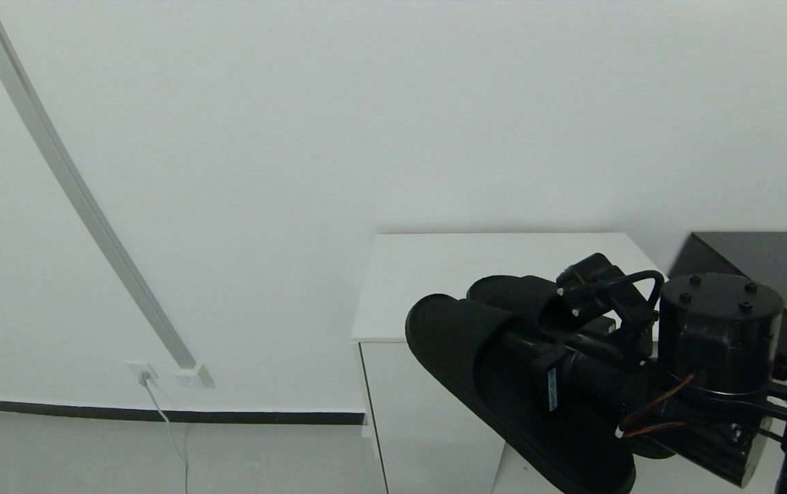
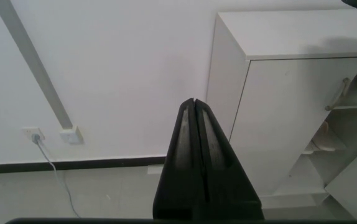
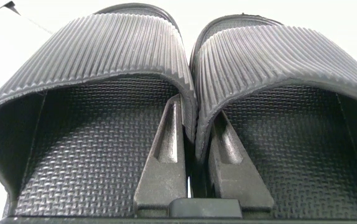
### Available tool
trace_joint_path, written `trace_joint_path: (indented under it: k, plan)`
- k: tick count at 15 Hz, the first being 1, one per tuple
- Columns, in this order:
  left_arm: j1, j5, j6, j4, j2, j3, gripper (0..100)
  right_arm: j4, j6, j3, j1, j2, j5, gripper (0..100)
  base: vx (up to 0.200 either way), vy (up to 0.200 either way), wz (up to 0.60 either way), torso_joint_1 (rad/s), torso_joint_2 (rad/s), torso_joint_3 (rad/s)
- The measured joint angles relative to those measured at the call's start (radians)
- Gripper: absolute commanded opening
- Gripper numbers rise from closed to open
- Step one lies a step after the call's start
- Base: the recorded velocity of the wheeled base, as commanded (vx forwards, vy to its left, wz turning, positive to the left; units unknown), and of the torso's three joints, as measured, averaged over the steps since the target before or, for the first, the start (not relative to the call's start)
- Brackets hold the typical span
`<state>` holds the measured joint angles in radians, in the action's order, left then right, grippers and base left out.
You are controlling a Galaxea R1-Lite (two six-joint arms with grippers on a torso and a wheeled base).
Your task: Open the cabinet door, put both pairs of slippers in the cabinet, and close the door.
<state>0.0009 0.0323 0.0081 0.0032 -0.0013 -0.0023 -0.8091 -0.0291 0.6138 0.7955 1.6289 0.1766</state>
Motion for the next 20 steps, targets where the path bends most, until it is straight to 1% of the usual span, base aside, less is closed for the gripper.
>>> trace_joint_path:
  k: [2,20]
  plan:
    - [0.0,0.0,0.0,0.0,0.0,-0.001,0,-0.001,0.0,-0.001,0.0,0.0,0.0,0,0.0,0.0,0.0,0.0,0.0,0.0]
    - [0.0,0.0,0.0,0.0,0.0,-0.001,0,-0.002,-0.002,-0.008,-0.005,0.001,-0.002,0,0.0,-0.2,0.0,0.003,0.0,0.002]
